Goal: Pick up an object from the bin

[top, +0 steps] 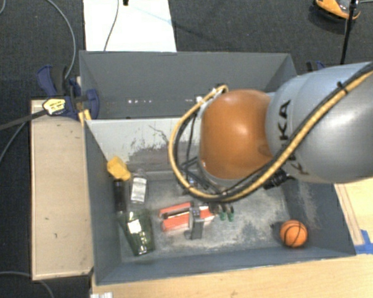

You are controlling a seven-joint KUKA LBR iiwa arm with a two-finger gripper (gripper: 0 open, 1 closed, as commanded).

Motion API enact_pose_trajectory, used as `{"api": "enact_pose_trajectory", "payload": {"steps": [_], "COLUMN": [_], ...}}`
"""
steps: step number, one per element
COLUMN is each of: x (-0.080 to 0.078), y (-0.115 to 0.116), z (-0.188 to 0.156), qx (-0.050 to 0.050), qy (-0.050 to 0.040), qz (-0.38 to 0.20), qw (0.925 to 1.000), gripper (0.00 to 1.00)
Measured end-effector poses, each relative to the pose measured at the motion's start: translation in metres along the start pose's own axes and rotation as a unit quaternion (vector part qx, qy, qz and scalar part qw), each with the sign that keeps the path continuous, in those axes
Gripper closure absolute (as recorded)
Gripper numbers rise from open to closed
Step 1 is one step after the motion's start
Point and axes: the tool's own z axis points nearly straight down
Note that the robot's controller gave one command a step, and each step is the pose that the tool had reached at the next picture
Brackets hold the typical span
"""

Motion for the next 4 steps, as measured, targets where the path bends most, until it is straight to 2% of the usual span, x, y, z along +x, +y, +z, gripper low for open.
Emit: {"api": "enact_pose_trajectory", "payload": {"steps": [1,2,3,4], "x": [-0.002,-0.02,-0.041,-0.044], "y": [-0.001,-0.017,-0.04,-0.034], "z": [-0.004,0.028,0.089,0.105], "qx": [-0.001,-0.002,0.0,-0.001], "qy": [-0.004,-0.0065,-0.0067,-0.0079], "qz": [0.003,-0.032,-0.06,-0.153], "qw": [1.0,0.9995,0.9982,0.9882], "gripper": [0.0,0.0,0.0,1.0]}}
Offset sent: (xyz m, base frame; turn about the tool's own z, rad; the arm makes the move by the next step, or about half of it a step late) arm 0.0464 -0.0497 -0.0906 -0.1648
